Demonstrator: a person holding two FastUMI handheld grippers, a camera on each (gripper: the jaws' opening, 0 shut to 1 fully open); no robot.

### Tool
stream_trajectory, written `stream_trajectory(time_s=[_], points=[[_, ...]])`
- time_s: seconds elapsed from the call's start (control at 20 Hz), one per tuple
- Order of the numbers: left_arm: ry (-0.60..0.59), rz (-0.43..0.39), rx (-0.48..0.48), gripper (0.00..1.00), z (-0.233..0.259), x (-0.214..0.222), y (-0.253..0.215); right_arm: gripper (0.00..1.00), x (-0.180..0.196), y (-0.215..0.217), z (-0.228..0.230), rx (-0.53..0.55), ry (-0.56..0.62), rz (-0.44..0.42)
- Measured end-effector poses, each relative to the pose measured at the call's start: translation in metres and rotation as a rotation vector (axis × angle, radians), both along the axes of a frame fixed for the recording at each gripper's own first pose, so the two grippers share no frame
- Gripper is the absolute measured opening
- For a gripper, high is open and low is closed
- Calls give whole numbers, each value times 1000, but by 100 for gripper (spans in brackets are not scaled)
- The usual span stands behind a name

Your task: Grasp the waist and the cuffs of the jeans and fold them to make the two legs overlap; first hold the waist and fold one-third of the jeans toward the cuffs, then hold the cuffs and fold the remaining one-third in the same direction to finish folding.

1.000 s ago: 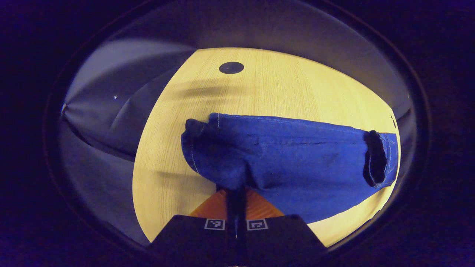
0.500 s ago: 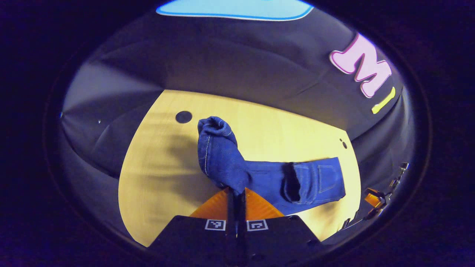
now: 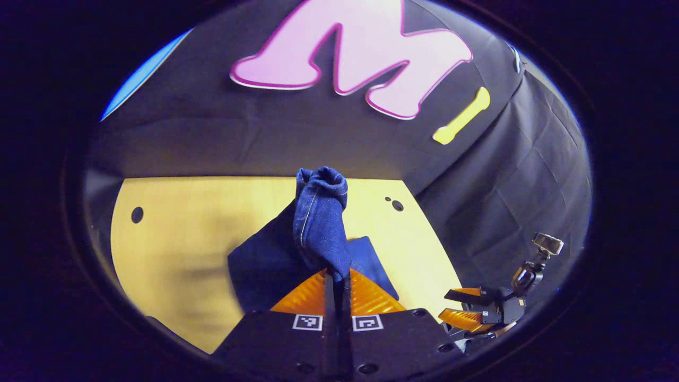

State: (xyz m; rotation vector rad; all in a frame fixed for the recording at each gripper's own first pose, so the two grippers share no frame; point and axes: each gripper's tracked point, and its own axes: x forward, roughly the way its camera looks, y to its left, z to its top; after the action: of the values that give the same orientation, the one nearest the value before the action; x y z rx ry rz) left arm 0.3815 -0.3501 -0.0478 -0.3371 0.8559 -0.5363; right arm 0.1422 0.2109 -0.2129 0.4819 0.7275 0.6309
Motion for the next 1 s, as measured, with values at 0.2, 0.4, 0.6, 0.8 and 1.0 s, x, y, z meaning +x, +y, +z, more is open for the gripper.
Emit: stream_trajectory(time_s=[0.2, 0.4, 0.6, 0.8, 1.0], points=[[102, -70, 129, 6, -81, 6, -58, 82, -1, -28, -22, -45, 7, -2], [183, -95, 220, 7, -138, -11, -79, 82, 0, -42, -45, -84, 20, 29], [179, -89, 118, 50, -133, -21, -111, 82, 4, -42, -47, -62, 22, 52], [-6, -49, -20, 85, -81, -23, -122, 82, 1, -43, -32, -50, -11, 40], [-249, -7, -11, 95, -16, -51, -85, 82, -17, -46, -1, -95, -107, 41]])
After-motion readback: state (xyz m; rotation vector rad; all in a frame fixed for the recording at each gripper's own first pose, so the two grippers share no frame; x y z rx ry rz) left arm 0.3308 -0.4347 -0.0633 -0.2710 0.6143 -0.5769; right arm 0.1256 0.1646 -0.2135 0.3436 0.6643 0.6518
